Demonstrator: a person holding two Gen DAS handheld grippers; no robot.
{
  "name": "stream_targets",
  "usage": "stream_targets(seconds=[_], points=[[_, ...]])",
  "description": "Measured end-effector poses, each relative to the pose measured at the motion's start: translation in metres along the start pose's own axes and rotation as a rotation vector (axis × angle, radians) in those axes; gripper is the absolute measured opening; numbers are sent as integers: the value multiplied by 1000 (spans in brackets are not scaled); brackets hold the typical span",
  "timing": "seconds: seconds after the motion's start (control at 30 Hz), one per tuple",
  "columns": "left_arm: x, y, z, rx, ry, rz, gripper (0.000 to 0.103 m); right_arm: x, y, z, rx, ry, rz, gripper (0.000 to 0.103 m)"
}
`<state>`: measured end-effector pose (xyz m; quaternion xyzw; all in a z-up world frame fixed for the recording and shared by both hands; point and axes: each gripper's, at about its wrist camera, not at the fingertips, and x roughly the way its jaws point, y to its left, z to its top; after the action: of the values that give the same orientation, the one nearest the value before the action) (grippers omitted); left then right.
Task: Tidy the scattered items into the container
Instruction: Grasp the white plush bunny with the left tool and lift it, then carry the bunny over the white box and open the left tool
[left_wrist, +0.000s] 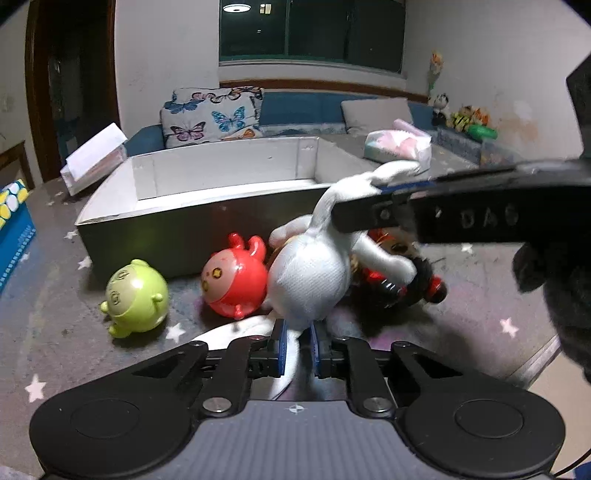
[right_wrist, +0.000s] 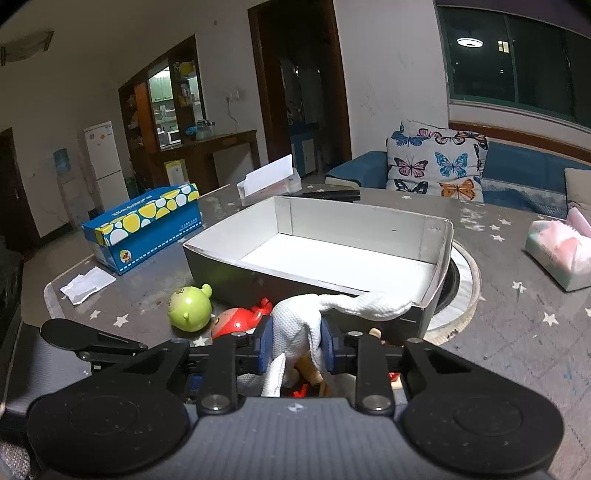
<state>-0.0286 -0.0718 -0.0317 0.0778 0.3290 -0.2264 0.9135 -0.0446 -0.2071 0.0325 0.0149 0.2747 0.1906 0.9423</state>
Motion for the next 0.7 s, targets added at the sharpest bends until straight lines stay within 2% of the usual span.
stream_targets(seconds=[0.07,0.2,0.27,0.3,0.4,0.53,0.7], points=[[2,1,-2,2,18,17,22,-2,-1,1,6,-5,4,26],[6,2,-3,2,32,18,23,-6,0,3,7,-8,11,26],[5,2,-3,3,28,3,23,-7,1,3,0,-9,11,25],[5,3,-3,0,24,-6,16,-7,2,3,-2,-10,11,25],[0,5,-2,-17,5,-23,9,-11,3,5,-2,-16,16,25],[-17,6,6,-35,-39,-48,7,-23,2,15,-9,-49,32,25],[-37,12,30,-58,-122,-50,7,-36,-6,39,7,-115,55,24]])
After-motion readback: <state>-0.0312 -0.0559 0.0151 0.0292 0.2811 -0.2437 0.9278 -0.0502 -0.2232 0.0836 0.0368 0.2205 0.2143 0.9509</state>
